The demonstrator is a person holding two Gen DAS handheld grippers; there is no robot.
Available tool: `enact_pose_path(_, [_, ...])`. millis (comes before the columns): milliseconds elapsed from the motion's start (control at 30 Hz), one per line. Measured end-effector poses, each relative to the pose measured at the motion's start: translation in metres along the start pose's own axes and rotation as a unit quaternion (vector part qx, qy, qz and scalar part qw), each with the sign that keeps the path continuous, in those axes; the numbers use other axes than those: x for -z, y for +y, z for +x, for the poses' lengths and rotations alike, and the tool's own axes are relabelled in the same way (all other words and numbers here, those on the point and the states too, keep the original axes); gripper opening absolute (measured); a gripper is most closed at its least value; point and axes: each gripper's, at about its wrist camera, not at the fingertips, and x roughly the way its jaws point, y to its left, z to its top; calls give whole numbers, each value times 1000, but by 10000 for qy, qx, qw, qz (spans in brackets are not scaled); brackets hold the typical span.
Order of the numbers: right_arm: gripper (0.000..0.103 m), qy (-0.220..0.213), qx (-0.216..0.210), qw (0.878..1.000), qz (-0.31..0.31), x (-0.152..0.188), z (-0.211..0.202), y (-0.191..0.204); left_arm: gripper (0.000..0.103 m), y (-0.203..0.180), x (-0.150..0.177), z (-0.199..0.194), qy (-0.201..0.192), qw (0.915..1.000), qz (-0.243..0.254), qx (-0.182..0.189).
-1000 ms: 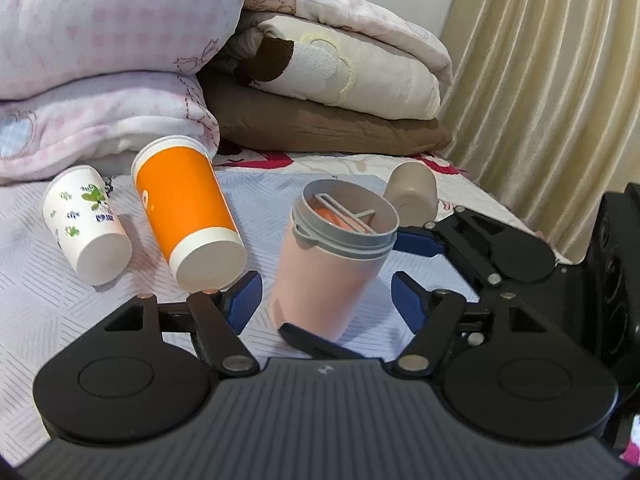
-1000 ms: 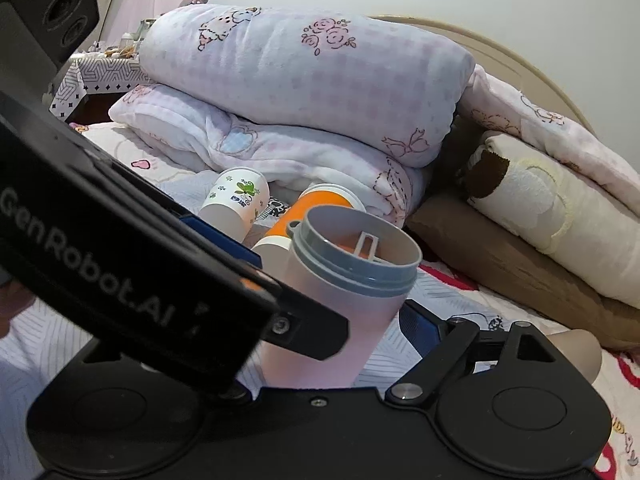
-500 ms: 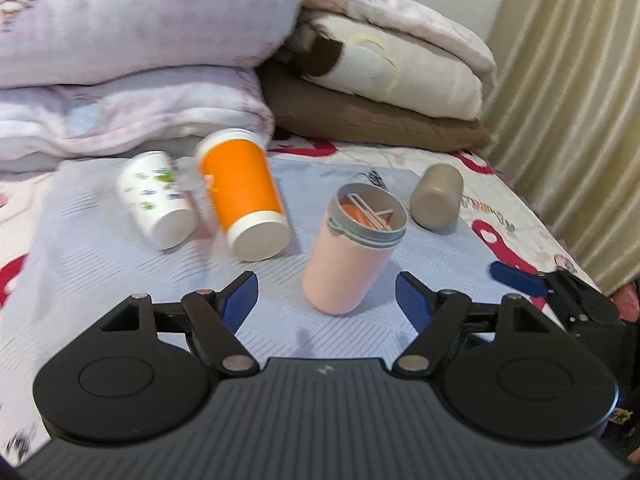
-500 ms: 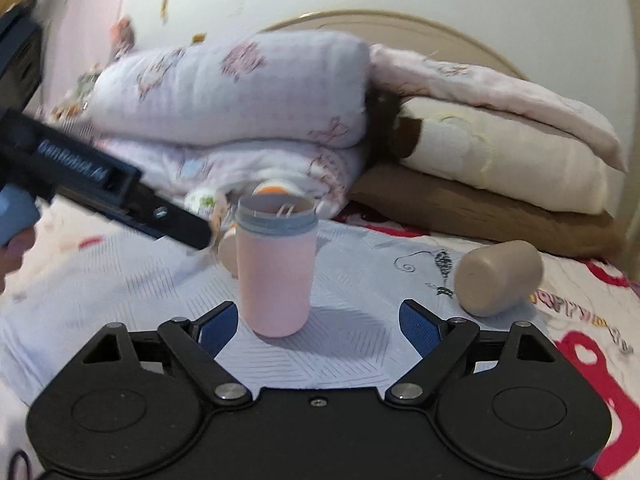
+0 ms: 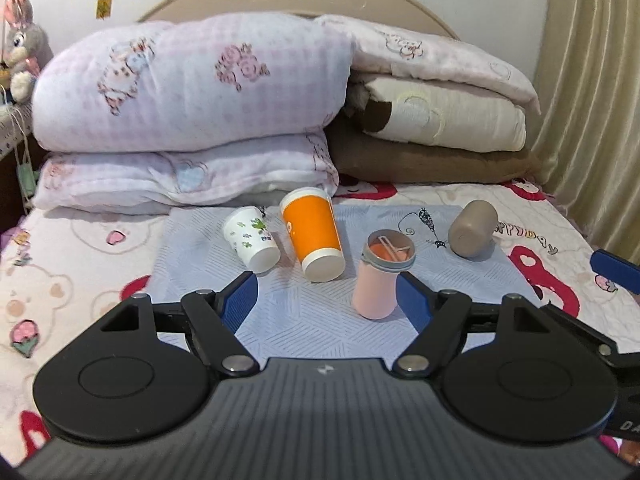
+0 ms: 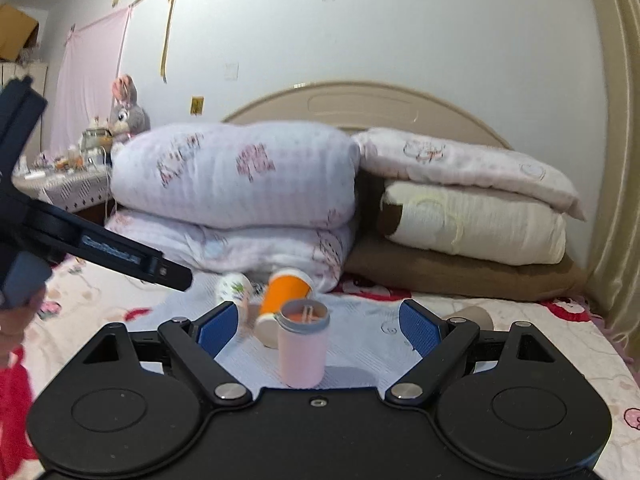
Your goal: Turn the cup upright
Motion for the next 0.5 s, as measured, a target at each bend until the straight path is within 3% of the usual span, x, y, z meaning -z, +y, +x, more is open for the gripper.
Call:
enact_pose_path(300, [93,313,118,9989,336,-17,-46,8,81,-8,9,-54,127,9997,68,-183])
enact_pose_path(400, [103,434,349,9978,348,-16,-52,11,87,-5,19,-63,194,9996,36,-199])
enact_pose_path(500, [103,506,683,9955,407,-14,-54,14,93,-1,29,-69,255,9993,-18,-267])
